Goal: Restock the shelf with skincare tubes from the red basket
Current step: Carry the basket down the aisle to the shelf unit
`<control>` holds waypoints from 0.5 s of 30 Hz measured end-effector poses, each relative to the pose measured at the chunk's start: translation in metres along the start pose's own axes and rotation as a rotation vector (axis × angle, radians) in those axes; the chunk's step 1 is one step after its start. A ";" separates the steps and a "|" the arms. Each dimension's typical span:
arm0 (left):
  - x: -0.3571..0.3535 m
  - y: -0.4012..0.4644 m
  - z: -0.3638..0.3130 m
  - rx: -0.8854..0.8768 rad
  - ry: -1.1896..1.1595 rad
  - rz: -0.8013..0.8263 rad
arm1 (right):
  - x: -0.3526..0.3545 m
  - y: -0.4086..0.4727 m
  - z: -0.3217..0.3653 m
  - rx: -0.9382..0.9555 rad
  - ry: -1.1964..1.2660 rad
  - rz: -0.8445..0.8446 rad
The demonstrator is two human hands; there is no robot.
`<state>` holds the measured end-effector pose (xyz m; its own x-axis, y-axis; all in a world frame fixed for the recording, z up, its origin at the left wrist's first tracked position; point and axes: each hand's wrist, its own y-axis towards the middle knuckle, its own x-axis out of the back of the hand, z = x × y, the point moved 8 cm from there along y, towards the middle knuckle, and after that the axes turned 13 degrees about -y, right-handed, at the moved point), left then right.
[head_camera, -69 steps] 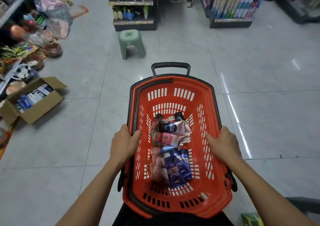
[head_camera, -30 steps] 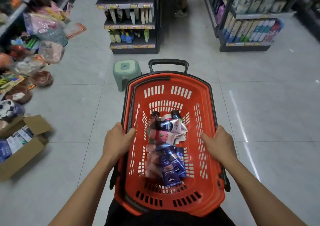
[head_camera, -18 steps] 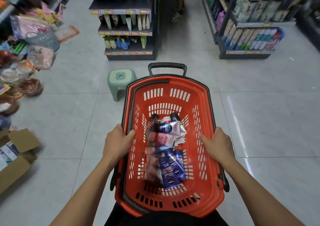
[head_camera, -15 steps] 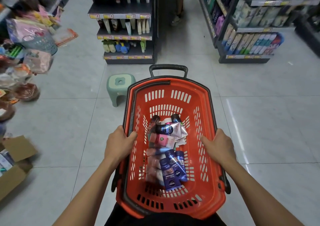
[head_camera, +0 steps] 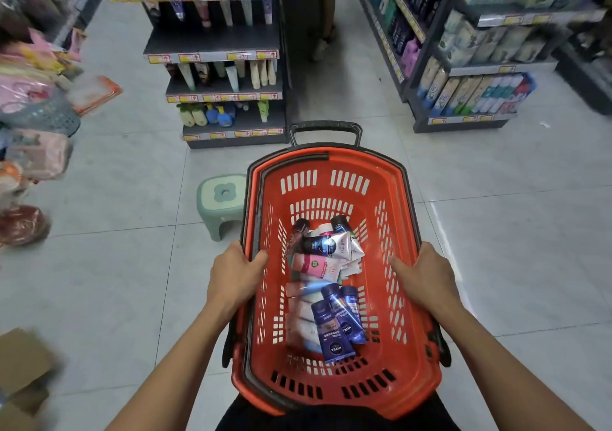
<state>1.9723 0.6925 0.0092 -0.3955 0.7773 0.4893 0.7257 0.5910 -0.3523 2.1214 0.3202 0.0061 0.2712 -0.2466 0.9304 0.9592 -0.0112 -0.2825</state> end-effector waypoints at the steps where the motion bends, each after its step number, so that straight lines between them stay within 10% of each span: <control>1: -0.002 0.011 -0.004 -0.001 0.002 0.006 | 0.000 0.009 0.004 -0.006 0.000 0.001; 15: -0.066 0.187 -0.113 0.063 0.072 -0.039 | 0.028 0.234 0.059 0.061 0.053 0.099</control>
<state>2.1976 0.7272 0.0010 -0.3799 0.7369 0.5592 0.6726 0.6350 -0.3799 2.3580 0.3683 -0.0203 0.3614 -0.2941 0.8848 0.9316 0.0745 -0.3557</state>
